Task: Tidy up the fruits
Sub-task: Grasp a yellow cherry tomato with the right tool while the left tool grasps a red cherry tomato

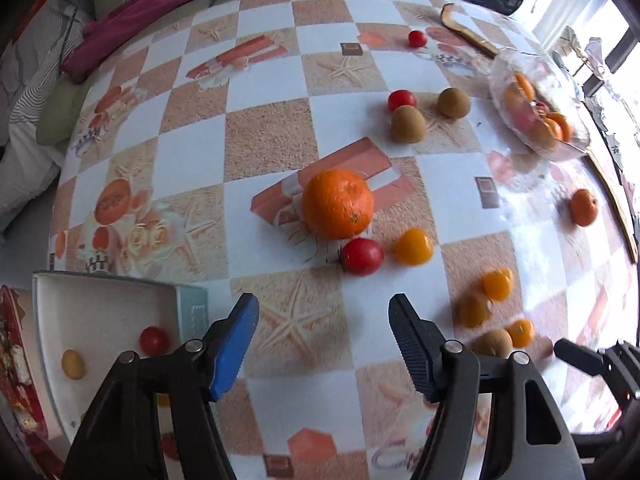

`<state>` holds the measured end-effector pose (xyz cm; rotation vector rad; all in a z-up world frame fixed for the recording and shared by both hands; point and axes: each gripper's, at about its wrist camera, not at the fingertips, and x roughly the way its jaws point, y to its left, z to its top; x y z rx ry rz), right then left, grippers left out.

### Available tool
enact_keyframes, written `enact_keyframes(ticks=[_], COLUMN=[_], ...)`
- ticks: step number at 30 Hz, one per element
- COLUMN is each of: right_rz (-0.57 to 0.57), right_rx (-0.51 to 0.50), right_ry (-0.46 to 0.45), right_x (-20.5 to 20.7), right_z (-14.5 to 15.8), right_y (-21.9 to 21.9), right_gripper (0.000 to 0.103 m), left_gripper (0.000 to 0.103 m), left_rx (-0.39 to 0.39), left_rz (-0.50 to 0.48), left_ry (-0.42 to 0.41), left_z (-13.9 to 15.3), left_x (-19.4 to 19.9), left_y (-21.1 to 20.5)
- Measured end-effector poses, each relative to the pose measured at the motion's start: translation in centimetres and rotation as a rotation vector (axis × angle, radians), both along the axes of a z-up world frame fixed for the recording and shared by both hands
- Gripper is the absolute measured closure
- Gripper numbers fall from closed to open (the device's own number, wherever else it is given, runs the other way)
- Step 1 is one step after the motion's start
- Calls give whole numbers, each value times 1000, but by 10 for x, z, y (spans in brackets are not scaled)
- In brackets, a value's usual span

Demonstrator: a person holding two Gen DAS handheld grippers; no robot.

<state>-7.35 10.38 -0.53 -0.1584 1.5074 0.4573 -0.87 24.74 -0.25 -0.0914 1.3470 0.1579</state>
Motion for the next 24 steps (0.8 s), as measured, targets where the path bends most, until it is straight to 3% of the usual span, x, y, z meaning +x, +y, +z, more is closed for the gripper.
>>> enact_keyframes(ticks=[5, 6, 8, 11, 15, 16, 18, 24], right_rz=[45, 50, 58, 70, 72, 71, 62, 10], right_rx=[-2, 0, 2, 1, 12, 18, 18, 70], right_ry=[-41, -49, -60, -73, -72, -68, -73, -49], right_x=[8, 9, 14, 21, 30, 31, 33, 25], right_z=[-2, -2, -1, 0, 0, 0, 1, 7], right_y=[15, 16, 23, 32, 40, 40, 40, 23], right_gripper=[38, 39, 42, 52, 78, 80, 80, 80], left_gripper=[34, 41, 44, 47, 66, 73, 80, 80], left_rx=[-8, -10, -14, -14, -14, -11, -9, -40], left_rz=[17, 19, 26, 34, 27, 24, 24, 13], left_ry=[-3, -4, -2, -1, -5, -7, -9, -40], left_z=[-8, -9, -11, -11, -8, -7, -3, 12], left_x=[7, 9, 11, 15, 23, 24, 25, 13], left_y=[1, 1, 1, 2, -3, -4, -7, -2])
